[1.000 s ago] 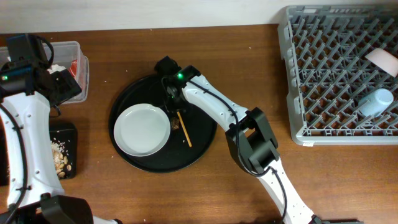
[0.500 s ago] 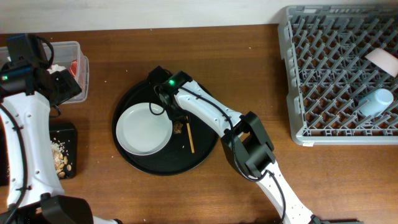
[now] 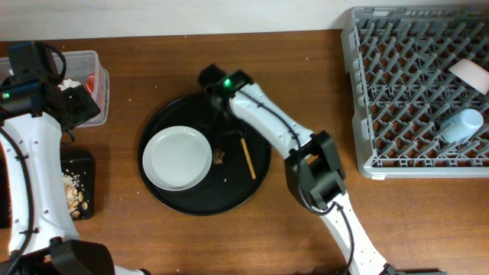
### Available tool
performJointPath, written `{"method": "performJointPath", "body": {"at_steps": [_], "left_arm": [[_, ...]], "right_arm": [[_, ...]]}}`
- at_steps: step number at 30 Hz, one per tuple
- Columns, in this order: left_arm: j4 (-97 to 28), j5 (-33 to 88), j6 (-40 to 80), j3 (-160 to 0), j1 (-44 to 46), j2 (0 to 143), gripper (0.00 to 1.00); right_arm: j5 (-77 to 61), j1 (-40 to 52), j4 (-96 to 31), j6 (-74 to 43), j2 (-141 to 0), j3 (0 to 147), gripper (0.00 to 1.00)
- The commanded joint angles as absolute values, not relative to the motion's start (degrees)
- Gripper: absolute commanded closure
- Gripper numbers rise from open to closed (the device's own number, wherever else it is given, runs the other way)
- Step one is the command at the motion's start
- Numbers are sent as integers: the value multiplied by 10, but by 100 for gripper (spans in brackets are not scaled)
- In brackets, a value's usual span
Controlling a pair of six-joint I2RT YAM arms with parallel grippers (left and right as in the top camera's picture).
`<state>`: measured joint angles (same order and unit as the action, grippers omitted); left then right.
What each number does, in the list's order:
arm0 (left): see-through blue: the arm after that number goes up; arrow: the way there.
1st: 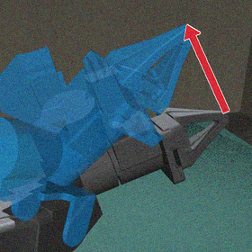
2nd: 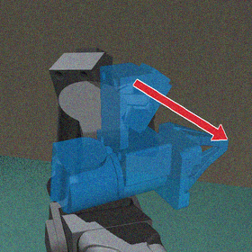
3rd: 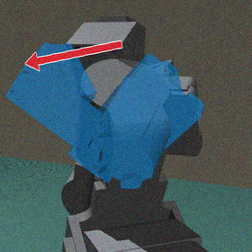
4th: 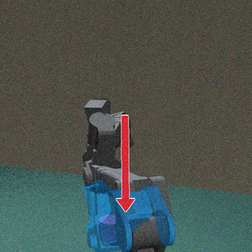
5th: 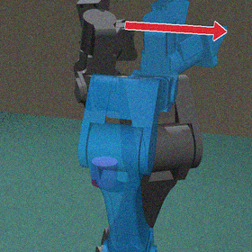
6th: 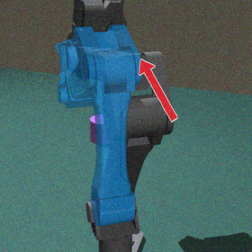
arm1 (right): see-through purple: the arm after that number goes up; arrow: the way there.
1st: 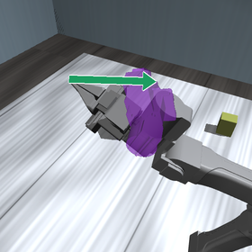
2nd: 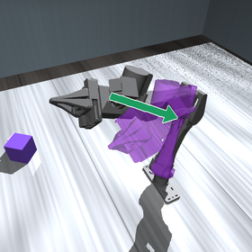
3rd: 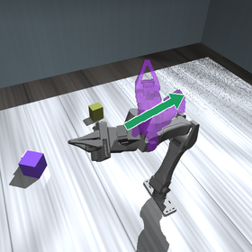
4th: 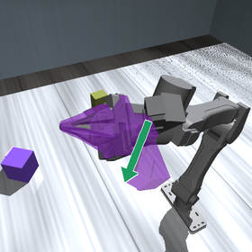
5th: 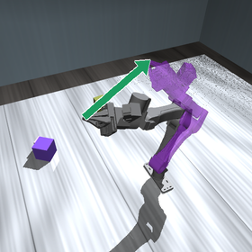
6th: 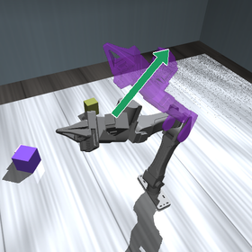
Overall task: Sort waste into correct bins and load items into the dishwasher rack
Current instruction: 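Grasp the second chopstick with the right gripper and place it in the rack, then return the right gripper to the tray and grasp the white plate rim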
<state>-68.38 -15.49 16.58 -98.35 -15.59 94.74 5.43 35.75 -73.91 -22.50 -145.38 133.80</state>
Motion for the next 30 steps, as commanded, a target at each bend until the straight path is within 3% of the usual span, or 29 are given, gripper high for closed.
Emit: {"method": "performJointPath", "body": {"at_steps": [1, 4, 7, 9, 14, 23, 24, 25, 26, 30], "left_arm": [[-684, -159, 171, -980, -155, 948, 1], [-684, -159, 171, -980, -155, 948, 1], [-684, -159, 171, -980, -155, 948, 1], [-684, -159, 171, -980, -155, 948, 1], [-684, -159, 171, -980, -155, 948, 1], [-684, -159, 171, -980, -155, 948, 1], [-684, -159, 171, -980, -155, 948, 1], [-684, -159, 171, -980, -155, 948, 1], [-684, -159, 171, -980, -155, 948, 1], [-684, -159, 171, -980, -155, 948, 1]], "right_arm": [[37, 315, -812, -199, -1440, 1484, 96], [37, 229, -937, -120, -1440, 1701, 96], [28, 124, -973, -70, -1440, 1801, 96], [-43, 29, -973, 3, -1433, 1800, 96], [-71, -88, -966, 47, -1438, 1739, 96], [-69, -101, -886, 85, -1438, 1561, 94], [-69, -102, -887, 85, -1438, 1558, 82], [-69, -102, -888, 85, -1438, 1558, 53], [-69, -102, -891, 82, -1438, 1559, 38], [-71, -89, -910, 32, -1426, 1567, 34]]}}
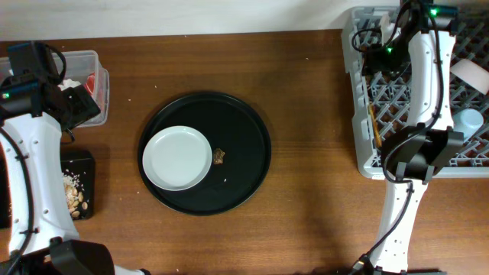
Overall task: Sort waste into correct bins and load items into the dishwasher rack
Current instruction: 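Return the right gripper to the tray and grasp the white plate rim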
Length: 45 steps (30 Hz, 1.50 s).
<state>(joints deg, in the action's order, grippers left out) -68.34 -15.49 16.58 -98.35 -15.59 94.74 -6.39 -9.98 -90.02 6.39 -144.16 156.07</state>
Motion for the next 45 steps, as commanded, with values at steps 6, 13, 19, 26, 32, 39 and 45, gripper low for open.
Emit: {"method": "performJointPath", "body": {"at_steps": [6, 13, 19, 26, 32, 39, 45], "left_arm": [[-684, -159, 171, -980, -155, 948, 1], [-684, -159, 171, -980, -155, 948, 1], [-684, -159, 171, -980, -155, 948, 1], [-684, -159, 171, -980, -155, 948, 1], [-684, -159, 171, -980, -155, 948, 1], [-684, -159, 171, -980, -155, 948, 1], [-684, -159, 171, -980, -155, 948, 1]], "right_arm": [[-139, 14, -939, -20, -1357, 1572, 29], [-213, 222, -949, -20, -1365, 1570, 2], [-1, 350, -934, -105, -1365, 1570, 2], [216, 212, -973, -189, -1365, 1569, 2], [-126, 64, -973, -183, -1365, 1513, 2], [-129, 45, -973, -183, -1365, 1490, 2], [-274, 65, -934, -228, -1365, 1490, 0]]}}
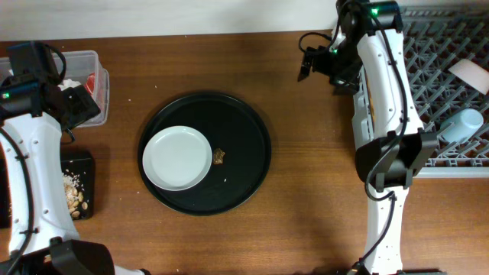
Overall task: Sort waste into correct bins and load items into the dishwasher rack
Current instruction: 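Return the right gripper to the tray and grasp the white plate rim, then carry the plate to the rack and stand it upright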
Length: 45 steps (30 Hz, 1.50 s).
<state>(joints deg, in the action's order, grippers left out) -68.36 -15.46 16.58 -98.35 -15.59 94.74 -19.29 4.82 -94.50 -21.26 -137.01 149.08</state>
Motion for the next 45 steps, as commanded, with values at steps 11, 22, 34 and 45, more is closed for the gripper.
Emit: {"method": "performJointPath", "body": {"at_steps": [11, 22, 34, 45], "left_arm": [[-684, -159, 171, -980, -155, 948, 1], [-684, -159, 171, -980, -155, 948, 1], [-684, -159, 171, -980, -155, 948, 1], [-684, -159, 171, -980, -155, 948, 1]], "right_arm": [[-33, 324, -785, -230, -1388, 1490, 3], [-30, 406, -717, -200, -1492, 1490, 19], [0, 451, -708, -204, -1541, 1477, 51], [7, 437, -690, -204, -1529, 1436, 96]]}}
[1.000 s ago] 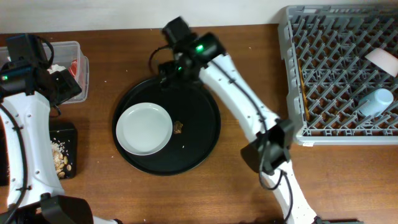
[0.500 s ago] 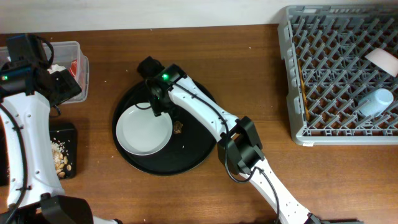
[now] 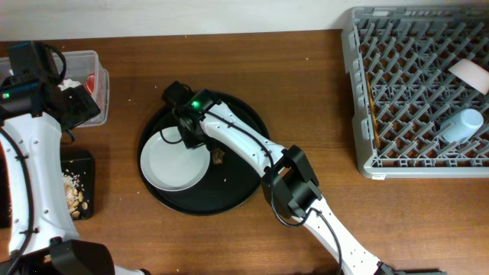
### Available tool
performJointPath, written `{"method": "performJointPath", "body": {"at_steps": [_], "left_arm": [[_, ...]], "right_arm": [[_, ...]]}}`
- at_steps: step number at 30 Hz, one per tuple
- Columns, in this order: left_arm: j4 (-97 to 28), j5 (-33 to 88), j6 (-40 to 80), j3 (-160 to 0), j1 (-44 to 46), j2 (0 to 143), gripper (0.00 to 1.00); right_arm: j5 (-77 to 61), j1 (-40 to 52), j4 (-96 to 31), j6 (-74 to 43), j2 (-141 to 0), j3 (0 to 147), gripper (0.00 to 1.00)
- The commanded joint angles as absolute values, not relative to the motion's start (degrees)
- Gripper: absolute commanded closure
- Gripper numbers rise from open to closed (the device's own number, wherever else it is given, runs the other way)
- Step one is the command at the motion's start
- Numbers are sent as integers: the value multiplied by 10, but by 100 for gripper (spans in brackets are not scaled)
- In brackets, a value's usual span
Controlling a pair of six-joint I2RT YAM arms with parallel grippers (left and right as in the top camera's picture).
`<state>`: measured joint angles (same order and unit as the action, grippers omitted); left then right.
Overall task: Sort waste into correct bins and load items into the dishwasher rack
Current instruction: 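Carry the plate to the rack and stand it upright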
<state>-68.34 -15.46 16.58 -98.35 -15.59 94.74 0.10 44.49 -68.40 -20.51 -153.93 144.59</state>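
Note:
A white plate (image 3: 177, 159) lies on the left half of a round black tray (image 3: 248, 179). Beside the plate, on the tray, sits a small brown food scrap (image 3: 219, 156). My right gripper (image 3: 177, 131) reaches from the lower right and is low over the plate's upper rim; its fingers look open with nothing in them. A wooden chopstick (image 3: 372, 114) lies in the left side of the grey dishwasher rack (image 3: 359, 164). My left gripper (image 3: 79, 107) hangs by the bins at the far left; its jaws are hard to make out.
A clear bin (image 3: 95, 61) with white and red waste stands at the back left. A black bin (image 3: 84, 162) with food scraps sits in front of it. The rack also holds a pale blue cup (image 3: 463, 125) and a white item (image 3: 468, 73).
My right gripper has moved from the table just left of the rack over to the tray and now sits at the white plate's upper rim. The left arm has not moved.
First my right gripper was down on the tray, where the chopstick lay beside the scrap. Then it was over the rack and the chopstick lay in the rack's left side. It then stood empty left of the rack, and is now at the plate.

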Motion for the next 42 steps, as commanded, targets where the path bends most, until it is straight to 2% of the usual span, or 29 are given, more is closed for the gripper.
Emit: {"method": "performJointPath", "body": {"at_steps": [1, 7, 11, 15, 19, 23, 25, 29, 32, 42], "left_arm": [[-684, -159, 171, -980, -155, 948, 1], [-684, -159, 171, -980, -155, 948, 1], [-684, -159, 171, -980, -155, 948, 1], [-684, -159, 171, -980, -155, 948, 1], [-684, -159, 171, -980, -155, 948, 1], [-684, -159, 171, -980, -155, 948, 1], [-684, -159, 171, -980, -155, 948, 1], [-684, -159, 171, -980, -155, 948, 1], [-684, -159, 171, -980, -155, 948, 1], [-684, -159, 171, -980, -155, 948, 1]], "right_arm": [[7, 431, -695, -204, -1520, 1436, 96], [-13, 368, -707, -202, -1404, 1437, 96], [-4, 269, -743, -165, -1279, 1437, 96], [143, 121, -824, -165, -1204, 1437, 96], [367, -18, -868, -165, -1210, 1435, 96], [377, -116, -822, -165, -1226, 1435, 96], [377, -141, -786, -163, -1232, 1435, 96], [277, -155, -701, -18, -1260, 1434, 96], [271, -154, -661, 39, -1293, 1434, 96], [269, -148, -653, 43, -1345, 1433, 96]]}}
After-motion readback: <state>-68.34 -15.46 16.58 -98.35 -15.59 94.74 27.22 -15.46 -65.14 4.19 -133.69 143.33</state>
